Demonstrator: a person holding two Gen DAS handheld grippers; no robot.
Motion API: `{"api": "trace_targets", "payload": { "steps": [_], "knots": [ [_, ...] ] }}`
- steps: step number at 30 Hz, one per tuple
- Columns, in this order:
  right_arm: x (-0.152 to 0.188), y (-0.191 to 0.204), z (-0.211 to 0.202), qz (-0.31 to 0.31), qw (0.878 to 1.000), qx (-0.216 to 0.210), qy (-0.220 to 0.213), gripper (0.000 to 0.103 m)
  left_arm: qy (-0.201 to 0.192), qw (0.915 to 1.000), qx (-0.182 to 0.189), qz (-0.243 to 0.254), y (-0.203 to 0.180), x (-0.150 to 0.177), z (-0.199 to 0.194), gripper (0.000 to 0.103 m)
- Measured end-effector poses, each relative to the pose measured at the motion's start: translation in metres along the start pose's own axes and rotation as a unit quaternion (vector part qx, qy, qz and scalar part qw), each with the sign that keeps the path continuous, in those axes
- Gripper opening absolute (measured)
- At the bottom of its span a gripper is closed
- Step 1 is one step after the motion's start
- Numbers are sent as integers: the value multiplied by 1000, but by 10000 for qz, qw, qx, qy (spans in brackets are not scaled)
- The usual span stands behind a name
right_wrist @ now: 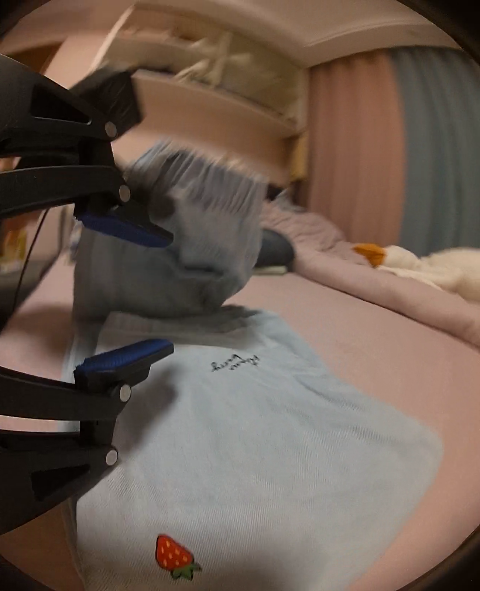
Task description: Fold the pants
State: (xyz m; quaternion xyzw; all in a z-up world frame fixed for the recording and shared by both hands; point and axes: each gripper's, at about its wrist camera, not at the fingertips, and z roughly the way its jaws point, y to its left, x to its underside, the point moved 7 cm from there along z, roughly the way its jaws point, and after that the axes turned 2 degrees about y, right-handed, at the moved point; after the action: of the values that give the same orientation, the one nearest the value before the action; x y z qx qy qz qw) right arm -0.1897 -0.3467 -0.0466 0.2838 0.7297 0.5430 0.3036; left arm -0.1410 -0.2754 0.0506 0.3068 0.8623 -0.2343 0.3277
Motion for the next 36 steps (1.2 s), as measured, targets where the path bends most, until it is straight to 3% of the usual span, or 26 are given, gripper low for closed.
{"api": "trace_targets", "payload": {
  "steps": [4,8,10,13,15,17,21,28,30,33,36],
  "knots": [
    [-3,-4,-4,409,9984,-356,-159,53,224,9997,69,92,-5,7,18,33],
    [-6,-2,-9,742,9935,-852,-158,62,610,9975,307,154,-13,18,36,48],
    [-8,-3,-11,931,9901,-1046,-132,62,748,9964,387,125,-14,24,41,50],
    [-9,-4,-12,1014,9889,-1082,-65,64,681,9964,484,144,-13,27,33,61],
    [-8,-4,-12,1028,9894,-1029,-47,64,638,9956,689,6,-10,31,24,74],
    [-8,-4,-14,1000,9903,-967,-39,64,537,9950,830,-127,-5,34,13,74],
    [-7,-5,-21,967,9921,-794,-39,65,448,9960,662,-412,13,44,-1,75],
    [-2,4,-6,102,9970,757,112,65,426,9944,195,-945,52,57,-15,75],
    [0,8,1,-260,9925,1184,174,57,383,9934,173,-1065,58,58,-20,75],
    [1,10,7,-963,9760,1943,186,41,312,9930,107,-1130,63,58,-27,76],
    [2,10,10,-1318,9645,2281,176,37,265,9925,29,-1190,67,57,-30,78]
  ]
}}
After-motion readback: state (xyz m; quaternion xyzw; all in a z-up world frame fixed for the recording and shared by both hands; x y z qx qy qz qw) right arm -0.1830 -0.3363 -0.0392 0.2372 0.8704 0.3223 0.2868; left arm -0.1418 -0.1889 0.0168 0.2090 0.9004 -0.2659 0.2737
